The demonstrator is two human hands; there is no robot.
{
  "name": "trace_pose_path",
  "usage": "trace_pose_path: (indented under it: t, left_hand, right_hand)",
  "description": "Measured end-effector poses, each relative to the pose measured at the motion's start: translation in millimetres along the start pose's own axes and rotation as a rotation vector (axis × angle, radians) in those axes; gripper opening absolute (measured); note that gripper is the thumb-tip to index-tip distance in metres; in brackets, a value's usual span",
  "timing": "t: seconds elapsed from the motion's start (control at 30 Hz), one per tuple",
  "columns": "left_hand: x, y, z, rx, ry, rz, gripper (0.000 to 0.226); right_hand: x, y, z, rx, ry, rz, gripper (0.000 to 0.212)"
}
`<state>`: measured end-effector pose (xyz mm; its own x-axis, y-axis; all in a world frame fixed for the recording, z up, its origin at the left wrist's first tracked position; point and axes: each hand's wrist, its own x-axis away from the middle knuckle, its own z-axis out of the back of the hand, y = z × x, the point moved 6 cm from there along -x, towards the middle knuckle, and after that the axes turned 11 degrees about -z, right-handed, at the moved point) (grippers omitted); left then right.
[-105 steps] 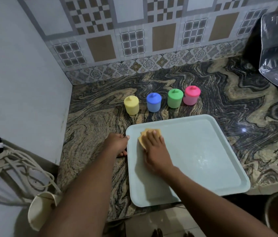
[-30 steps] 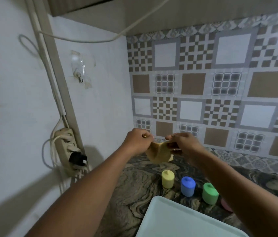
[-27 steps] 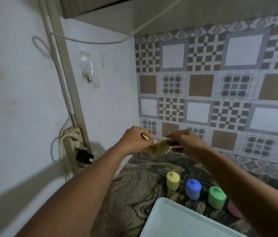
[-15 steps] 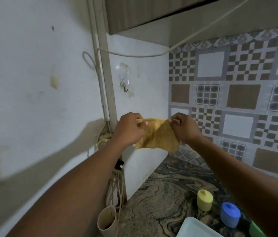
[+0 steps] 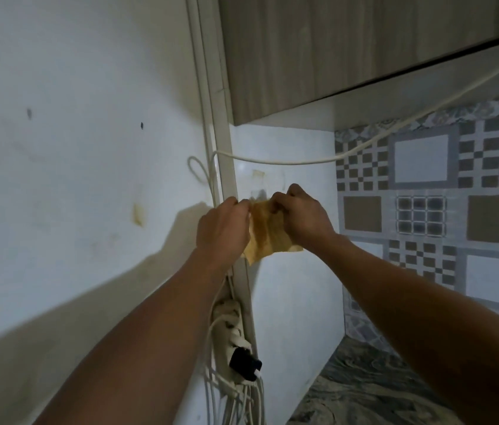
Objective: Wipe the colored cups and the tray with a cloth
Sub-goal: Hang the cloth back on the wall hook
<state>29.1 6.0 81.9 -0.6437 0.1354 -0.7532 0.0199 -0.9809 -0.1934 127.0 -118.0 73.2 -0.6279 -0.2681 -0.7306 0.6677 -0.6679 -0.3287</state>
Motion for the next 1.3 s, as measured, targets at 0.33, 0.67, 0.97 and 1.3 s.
trace_pose_path:
  t: [0.33,0.67,0.97,1.3]
  left_hand:
    - [-4.4,16.5,-40.7,-0.144,-0.126,0.02,0.022]
    - [33.0,27.2,-54.6,0.276,-0.025,0.163,0.05]
    - [66.6,32.1,-51.5,0.18,0.01,0.178,0.042]
    - [73.0,103.3,-35.1,0.213,0.171,0.027,0.019]
  right_hand:
    - [-12.5,20.1,-52.7,-0.256,-0.169,-0.172,0.022]
    - [18.9,33.7,-53.0,-0.664,-0.266,-0.334,0.035]
    - [50.1,50.4,-39.1,-0.518,-0.172,-0.409,0.037]
    - [103.4,98.0,15.1,-0.326,-0.272,-0.433,0.03]
